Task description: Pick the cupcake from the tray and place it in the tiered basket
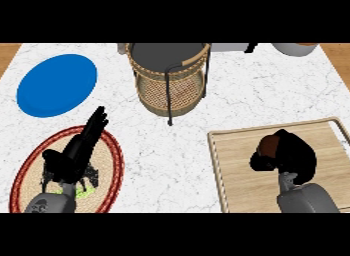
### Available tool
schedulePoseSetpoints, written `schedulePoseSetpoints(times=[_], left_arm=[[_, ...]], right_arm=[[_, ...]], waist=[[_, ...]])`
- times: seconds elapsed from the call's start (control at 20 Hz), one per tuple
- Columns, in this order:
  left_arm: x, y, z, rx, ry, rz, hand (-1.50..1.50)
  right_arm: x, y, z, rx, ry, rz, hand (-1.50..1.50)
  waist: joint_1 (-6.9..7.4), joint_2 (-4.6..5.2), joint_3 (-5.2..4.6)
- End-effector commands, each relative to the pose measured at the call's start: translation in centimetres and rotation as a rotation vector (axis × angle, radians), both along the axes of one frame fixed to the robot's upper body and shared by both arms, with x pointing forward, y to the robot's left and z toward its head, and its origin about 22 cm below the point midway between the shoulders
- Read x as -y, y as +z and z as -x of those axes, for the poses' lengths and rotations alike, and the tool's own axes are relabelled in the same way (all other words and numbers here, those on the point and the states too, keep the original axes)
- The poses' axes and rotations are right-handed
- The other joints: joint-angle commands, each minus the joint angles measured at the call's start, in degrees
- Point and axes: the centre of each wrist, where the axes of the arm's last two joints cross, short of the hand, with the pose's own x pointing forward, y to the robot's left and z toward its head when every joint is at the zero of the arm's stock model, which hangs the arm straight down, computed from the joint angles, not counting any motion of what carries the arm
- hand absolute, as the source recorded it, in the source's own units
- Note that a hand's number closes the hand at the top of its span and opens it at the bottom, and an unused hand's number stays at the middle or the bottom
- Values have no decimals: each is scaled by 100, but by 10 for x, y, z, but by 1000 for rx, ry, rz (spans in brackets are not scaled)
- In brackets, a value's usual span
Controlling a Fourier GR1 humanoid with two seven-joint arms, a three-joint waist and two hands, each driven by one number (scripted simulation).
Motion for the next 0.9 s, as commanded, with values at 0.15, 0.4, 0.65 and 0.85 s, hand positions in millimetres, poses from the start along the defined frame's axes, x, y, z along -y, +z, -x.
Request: schedulePoseSetpoints(times=[0.15, 0.4, 0.65, 0.85], left_arm=[[-6, 4, -6, 10, 9, -5, 0], [-4, 3, -1, 5, -21, -3, 0], [2, 10, -9, 0, -38, -12, 0], [11, 5, -8, 11, -61, 8, 0]], right_arm=[[-50, 16, 79, 116, -193, 53, 150], [-80, 78, 87, 468, -181, -184, 150], [-103, 128, 113, 651, -137, -84, 150], [-114, 164, 104, 698, -106, -52, 150]], waist=[[-111, 45, 42], [71, 65, 58], [177, 98, 50], [290, 140, 49]])
